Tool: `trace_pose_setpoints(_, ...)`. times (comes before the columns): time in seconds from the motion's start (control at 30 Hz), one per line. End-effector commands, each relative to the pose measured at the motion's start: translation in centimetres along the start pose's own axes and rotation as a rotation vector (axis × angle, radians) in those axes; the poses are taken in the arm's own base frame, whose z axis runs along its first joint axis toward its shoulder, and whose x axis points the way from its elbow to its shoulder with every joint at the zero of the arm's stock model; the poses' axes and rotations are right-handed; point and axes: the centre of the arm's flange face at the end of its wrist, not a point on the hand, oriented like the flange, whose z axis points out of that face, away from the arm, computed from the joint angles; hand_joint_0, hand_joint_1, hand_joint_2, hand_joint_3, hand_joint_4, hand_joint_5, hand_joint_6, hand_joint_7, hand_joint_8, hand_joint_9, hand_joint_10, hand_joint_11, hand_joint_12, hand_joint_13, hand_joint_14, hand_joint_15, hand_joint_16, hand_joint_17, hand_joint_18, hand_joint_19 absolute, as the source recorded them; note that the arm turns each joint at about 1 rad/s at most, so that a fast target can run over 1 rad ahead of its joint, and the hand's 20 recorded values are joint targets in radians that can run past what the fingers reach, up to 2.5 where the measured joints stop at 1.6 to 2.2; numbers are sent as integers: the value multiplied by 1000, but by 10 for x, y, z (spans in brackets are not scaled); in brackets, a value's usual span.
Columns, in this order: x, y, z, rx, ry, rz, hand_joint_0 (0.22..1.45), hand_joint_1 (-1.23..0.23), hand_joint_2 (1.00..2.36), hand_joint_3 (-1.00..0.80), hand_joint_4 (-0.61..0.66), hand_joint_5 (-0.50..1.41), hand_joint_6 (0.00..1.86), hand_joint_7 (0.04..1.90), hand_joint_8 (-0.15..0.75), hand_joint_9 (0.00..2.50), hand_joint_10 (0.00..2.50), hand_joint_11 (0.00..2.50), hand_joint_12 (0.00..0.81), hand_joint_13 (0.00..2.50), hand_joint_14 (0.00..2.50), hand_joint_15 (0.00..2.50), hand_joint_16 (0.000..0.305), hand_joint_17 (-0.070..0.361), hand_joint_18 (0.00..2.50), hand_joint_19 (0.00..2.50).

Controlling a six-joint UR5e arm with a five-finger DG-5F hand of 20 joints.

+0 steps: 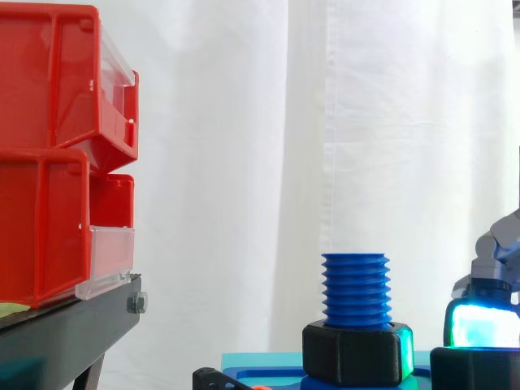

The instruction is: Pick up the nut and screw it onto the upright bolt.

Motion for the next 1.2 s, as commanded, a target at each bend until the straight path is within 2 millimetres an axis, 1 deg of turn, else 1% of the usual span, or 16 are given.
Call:
trace_pose_setpoints(0.0,-7,1,1,-10,11,-3,593,-598,1002,-479,148,-208,824,941,229,493,0,0,243,643,0,0,27,60,488,106)
trace_pose_setpoints(0.07,-13,-1,2,-8,18,-3,593,-597,1002,-480,153,-208,824,940,229,494,0,0,242,644,0,0,27,60,493,101)
trace_pose_setpoints(0.1,-21,-2,4,-5,35,-6,593,-597,1002,-479,153,-208,825,932,230,494,0,0,241,645,0,0,27,60,493,105)
trace_pose_setpoints(0.23,-24,-4,6,-5,52,-19,592,-594,1002,-481,160,-207,825,942,230,496,0,0,244,655,0,0,27,61,497,111)
trace_pose_setpoints(0.5,-42,-3,12,-43,119,-16,589,-593,1002,-478,160,-207,825,942,233,498,0,0,240,665,0,1,27,61,513,125)
trace_pose_setpoints(0.57,-55,-7,17,-36,166,-11,587,-593,1002,-473,161,-207,825,943,233,499,0,0,242,671,0,10,28,62,516,132)
trace_pose_setpoints(0.6,-58,-8,18,-33,174,-8,588,-593,1002,-475,160,-207,825,951,233,498,0,0,242,672,0,5,27,62,517,138)
trace_pose_setpoints(0.77,-64,-12,21,-41,216,2,586,-593,1002,-476,161,-207,826,945,235,500,0,0,240,678,0,10,28,63,531,143)
trace_pose_setpoints(0.87,-70,-8,24,-55,219,14,585,-593,1003,-474,161,-206,826,935,234,502,0,0,240,686,0,21,28,63,534,153)
trace_pose_setpoints(0.93,-85,-6,29,-63,214,27,584,-594,1002,-474,166,-205,825,939,235,503,0,0,241,687,0,16,28,63,541,152)
trace_pose_setpoints(1.0,-93,-6,33,-66,217,20,584,-594,1002,-474,167,-204,825,942,236,506,0,0,240,687,0,14,28,63,545,159)
trace_pose_setpoints(1.03,-93,-6,33,-66,217,20,583,-594,1002,-473,167,-204,825,943,237,506,0,0,241,689,0,19,28,63,546,158)
trace_pose_setpoints(1.07,-107,-7,36,-72,220,-1,583,-594,1002,-473,165,-204,825,944,236,506,0,0,240,694,0,20,28,64,547,161)
trace_pose_setpoints(1.17,-117,-10,38,-86,234,-44,583,-594,1002,-474,166,-203,825,941,238,510,0,0,242,695,0,18,28,63,552,167)
